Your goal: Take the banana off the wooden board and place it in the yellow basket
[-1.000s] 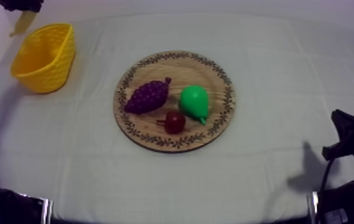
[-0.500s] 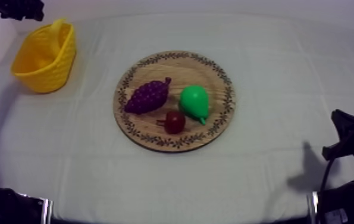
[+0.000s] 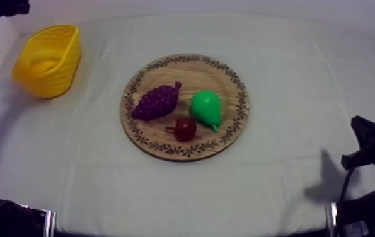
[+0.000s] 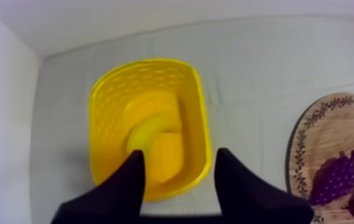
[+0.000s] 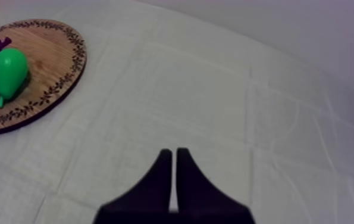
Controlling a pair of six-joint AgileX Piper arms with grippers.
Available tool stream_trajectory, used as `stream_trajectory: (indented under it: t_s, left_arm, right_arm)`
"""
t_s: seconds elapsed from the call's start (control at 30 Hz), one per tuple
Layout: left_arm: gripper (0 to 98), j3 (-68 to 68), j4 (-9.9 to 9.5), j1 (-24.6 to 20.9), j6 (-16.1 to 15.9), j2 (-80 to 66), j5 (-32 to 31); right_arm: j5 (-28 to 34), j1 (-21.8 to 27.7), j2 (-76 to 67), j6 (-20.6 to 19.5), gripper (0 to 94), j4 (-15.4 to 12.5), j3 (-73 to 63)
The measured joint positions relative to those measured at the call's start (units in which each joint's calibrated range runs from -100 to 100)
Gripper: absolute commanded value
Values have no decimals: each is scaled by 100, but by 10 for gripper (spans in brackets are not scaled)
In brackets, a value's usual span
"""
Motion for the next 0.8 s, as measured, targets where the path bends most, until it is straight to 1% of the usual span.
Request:
stream_trajectory:
  t_s: [0.13, 0.2, 0.27, 0.37, 0.53, 0.73, 0.8]
  left_arm:
    - [174, 498, 66, 74, 79, -815, -116]
    - [96, 715, 61, 142, 138, -1217, -197]
    - [48, 952, 35, 235, 218, -1615, -357]
    - [18, 1274, -13, 371, 313, -2143, -576]
    - [4, 1739, -256, 590, 519, -2921, -881]
    - [1, 2583, -421, 559, 751, -3835, -1420]
    - [1, 2994, -502, 542, 849, -4166, -1686]
  right_arm:
    - [0, -5, 0, 0, 6, 0, 0]
    - [0, -7, 0, 0, 6, 0, 0]
    - [0, -9, 0, 0, 6, 0, 0]
    - [0, -12, 0, 0, 6, 0, 0]
    - [0, -12, 0, 0, 6, 0, 0]
    - [0, -12, 0, 0, 6, 0, 0]
    - [0, -12, 0, 0, 6, 0, 0]
